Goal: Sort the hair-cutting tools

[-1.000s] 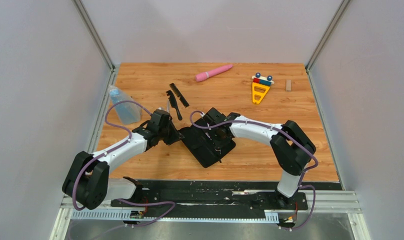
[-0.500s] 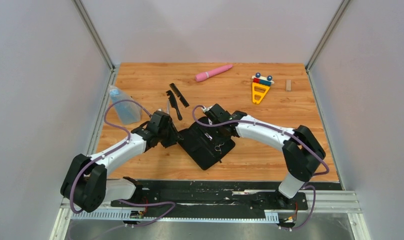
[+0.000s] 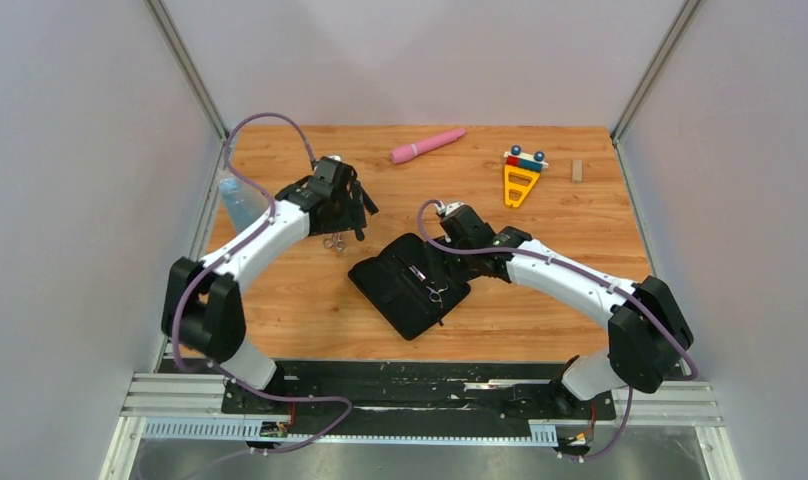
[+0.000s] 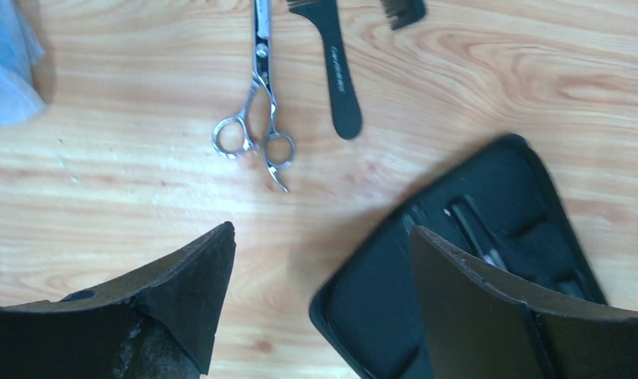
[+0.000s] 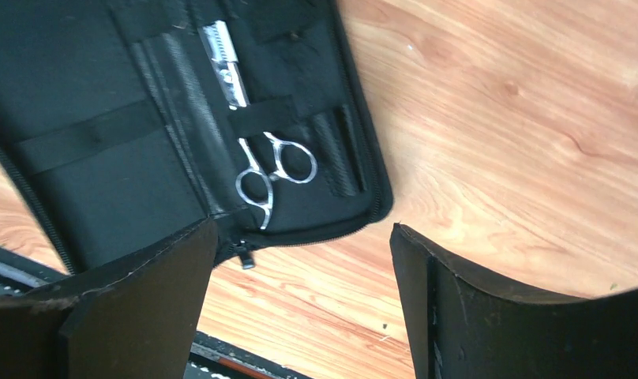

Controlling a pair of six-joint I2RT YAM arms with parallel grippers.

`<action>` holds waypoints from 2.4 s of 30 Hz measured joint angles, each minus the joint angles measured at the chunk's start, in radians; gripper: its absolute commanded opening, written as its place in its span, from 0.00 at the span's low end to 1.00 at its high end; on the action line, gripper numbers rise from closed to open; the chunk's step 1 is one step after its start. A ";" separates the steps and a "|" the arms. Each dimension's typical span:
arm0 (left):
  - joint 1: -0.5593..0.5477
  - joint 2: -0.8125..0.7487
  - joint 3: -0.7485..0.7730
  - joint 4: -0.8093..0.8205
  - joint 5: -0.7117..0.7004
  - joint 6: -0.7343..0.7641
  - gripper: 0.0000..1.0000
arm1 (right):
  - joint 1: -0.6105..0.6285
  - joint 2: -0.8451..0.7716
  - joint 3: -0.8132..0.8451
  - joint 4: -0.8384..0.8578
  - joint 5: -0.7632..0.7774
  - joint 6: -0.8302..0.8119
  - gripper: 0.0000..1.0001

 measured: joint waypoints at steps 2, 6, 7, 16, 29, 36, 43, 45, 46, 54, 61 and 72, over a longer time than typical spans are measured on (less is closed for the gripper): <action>0.022 0.096 0.069 -0.021 -0.007 0.043 0.80 | -0.015 -0.002 -0.028 0.006 0.002 0.010 0.84; 0.087 0.258 0.130 -0.042 0.011 0.087 0.71 | -0.030 -0.021 -0.072 0.020 0.006 0.019 0.84; 0.105 0.289 0.138 -0.050 0.014 0.093 0.68 | -0.031 -0.030 -0.082 0.024 0.006 0.020 0.83; 0.178 0.481 0.305 -0.073 0.049 0.122 0.58 | -0.046 -0.047 -0.117 0.051 0.006 0.023 0.83; 0.176 0.612 0.398 -0.087 0.055 0.138 0.44 | -0.054 -0.047 -0.132 0.071 0.005 0.023 0.83; 0.175 0.614 0.397 -0.085 0.051 0.145 0.18 | -0.055 -0.047 -0.132 0.074 -0.024 0.025 0.83; 0.175 0.581 0.351 -0.068 0.050 0.161 0.00 | -0.050 -0.040 -0.114 0.075 -0.100 0.026 0.83; 0.175 0.566 0.332 -0.073 0.050 0.165 0.00 | -0.037 -0.031 -0.093 0.076 -0.115 0.026 0.83; 0.175 0.557 0.322 -0.078 0.051 0.166 0.00 | -0.024 -0.024 -0.079 0.078 -0.123 0.026 0.83; 0.175 0.470 0.282 -0.120 0.045 0.168 0.00 | 0.139 0.072 0.043 0.098 -0.155 0.023 0.84; 0.175 0.367 0.282 -0.132 0.005 0.178 0.00 | 0.287 0.180 0.125 0.095 -0.100 0.016 0.85; 0.175 0.292 0.278 -0.167 -0.037 0.209 0.00 | 0.316 0.257 0.062 0.035 0.063 0.038 0.87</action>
